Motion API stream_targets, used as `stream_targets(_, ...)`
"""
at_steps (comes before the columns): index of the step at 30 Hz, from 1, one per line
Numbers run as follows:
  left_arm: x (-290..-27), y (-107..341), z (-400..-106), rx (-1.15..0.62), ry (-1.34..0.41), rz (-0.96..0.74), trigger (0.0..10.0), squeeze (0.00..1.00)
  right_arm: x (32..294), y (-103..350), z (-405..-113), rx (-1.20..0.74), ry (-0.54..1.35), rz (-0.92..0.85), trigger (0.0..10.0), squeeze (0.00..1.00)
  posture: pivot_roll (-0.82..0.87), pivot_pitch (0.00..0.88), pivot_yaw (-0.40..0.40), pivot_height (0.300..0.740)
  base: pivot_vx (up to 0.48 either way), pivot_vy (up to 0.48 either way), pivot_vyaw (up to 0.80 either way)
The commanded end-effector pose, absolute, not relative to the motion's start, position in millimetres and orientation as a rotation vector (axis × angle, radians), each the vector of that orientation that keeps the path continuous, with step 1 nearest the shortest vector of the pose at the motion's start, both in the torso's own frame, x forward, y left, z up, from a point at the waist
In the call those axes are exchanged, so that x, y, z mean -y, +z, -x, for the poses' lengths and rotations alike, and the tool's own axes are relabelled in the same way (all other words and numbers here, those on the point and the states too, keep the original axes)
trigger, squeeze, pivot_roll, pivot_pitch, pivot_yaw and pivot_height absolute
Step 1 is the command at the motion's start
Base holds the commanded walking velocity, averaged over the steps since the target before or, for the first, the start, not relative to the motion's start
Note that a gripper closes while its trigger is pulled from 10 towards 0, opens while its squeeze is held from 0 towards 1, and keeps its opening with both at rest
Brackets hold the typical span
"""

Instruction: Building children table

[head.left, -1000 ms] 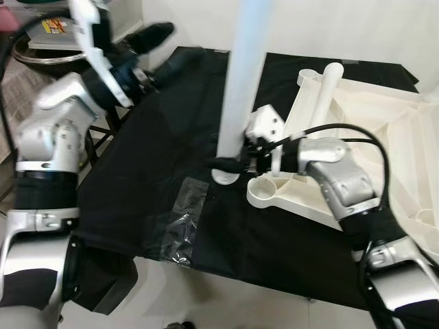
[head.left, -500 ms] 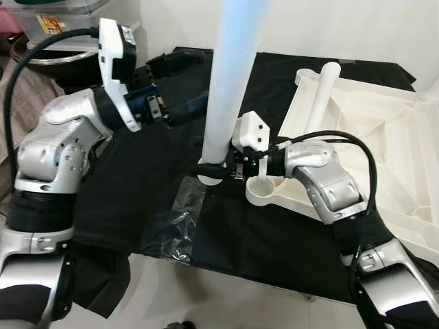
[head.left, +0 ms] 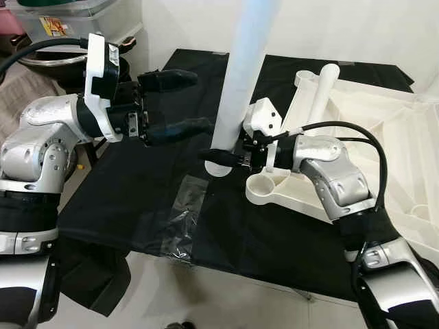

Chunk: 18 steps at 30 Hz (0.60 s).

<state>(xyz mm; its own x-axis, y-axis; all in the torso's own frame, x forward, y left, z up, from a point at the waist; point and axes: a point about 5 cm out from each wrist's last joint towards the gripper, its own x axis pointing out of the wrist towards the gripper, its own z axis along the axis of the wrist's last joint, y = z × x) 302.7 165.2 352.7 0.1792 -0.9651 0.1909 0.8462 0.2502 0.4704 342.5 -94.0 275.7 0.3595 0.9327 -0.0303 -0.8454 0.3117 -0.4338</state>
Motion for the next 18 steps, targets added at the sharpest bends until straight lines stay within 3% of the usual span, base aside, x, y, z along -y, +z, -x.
stream_targets(1,-152.2,353.9,-293.7,0.529,-1.372,-0.252,10.0,0.0,87.1,272.1,-341.2,0.241,1.207,0.428,0.0,0.0,0.0,0.159,0.024,0.74,0.0,0.0,0.0)
stream_targets(11,-124.3,356.2,-296.5,0.573,-1.387,-0.218,10.0,0.0,74.6,257.4,-337.9,0.197,1.229,0.46,0.0,0.0,0.0,0.159,0.023,0.74,0.0,0.0,0.0)
stream_targets(12,-121.3,358.6,-296.8,0.577,-1.394,-0.204,8.8,0.0,73.1,255.4,-337.4,0.191,1.233,0.462,0.0,0.0,0.0,0.16,0.025,0.74,0.0,0.0,0.0)
stream_targets(13,-120.7,359.8,-297.7,0.578,-1.39,-0.201,4.2,0.0,73.0,254.9,-337.3,0.19,1.232,0.462,0.0,0.0,0.0,0.16,0.025,0.74,0.0,0.0,0.0)
stream_targets(14,-120.4,360.7,-298.4,0.579,-1.387,-0.199,4.2,0.0,72.9,254.7,-337.3,0.188,1.232,0.463,0.0,0.0,0.0,0.161,0.025,0.74,0.0,0.0,0.0)
stream_targets(15,-120.1,360.6,-298.3,0.575,-1.394,-0.203,0.0,0.0,72.9,254.4,-337.4,0.187,1.232,0.463,0.0,0.0,0.0,0.161,0.025,0.74,0.0,0.0,0.0)
stream_targets(18,-120.2,360.6,-297.6,0.57,-1.396,-0.212,0.0,0.0,72.9,254.2,-337.5,0.186,1.231,0.464,0.0,0.0,0.0,0.161,0.026,0.74,0.0,0.0,0.0)
